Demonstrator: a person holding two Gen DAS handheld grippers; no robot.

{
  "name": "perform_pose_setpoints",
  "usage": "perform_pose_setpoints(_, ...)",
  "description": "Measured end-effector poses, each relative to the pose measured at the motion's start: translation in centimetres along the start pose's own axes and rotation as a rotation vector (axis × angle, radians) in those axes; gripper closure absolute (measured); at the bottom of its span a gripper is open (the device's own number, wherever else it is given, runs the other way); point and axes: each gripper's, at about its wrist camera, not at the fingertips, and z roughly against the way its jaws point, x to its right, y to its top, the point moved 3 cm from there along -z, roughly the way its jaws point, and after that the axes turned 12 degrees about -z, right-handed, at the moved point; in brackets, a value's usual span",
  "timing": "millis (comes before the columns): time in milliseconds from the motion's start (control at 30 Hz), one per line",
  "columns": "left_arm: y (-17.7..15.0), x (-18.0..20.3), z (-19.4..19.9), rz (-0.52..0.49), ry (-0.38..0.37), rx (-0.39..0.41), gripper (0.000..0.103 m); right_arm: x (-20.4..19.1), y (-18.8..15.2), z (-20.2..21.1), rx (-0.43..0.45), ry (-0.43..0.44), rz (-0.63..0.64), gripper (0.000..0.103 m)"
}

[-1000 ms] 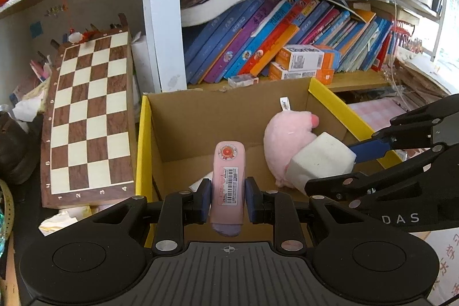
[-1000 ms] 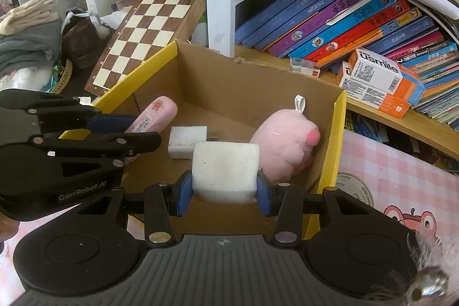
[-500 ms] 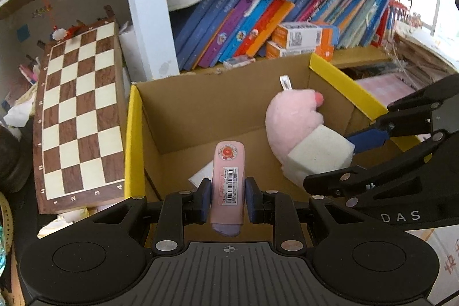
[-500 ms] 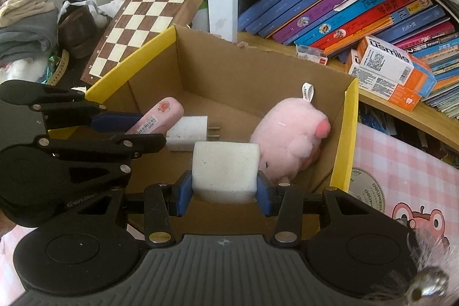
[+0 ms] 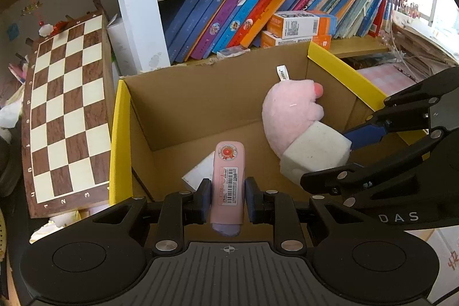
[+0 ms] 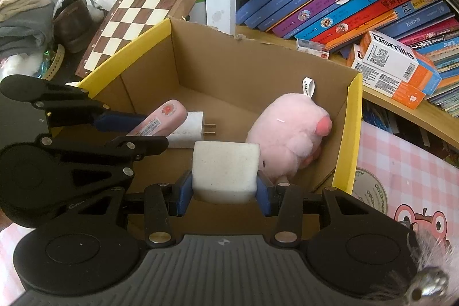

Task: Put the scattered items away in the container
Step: 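Lower the white foam cube into the box with the right gripper while the left holds the highlighter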

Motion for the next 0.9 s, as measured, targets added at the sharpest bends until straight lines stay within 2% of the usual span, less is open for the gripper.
perform_pose_setpoints(900,0.20,-0.24,0.12,0.009,0.001,0.010,0.076,0.03,0.19,-0.65,-0.019,0.016,0.009,0.061)
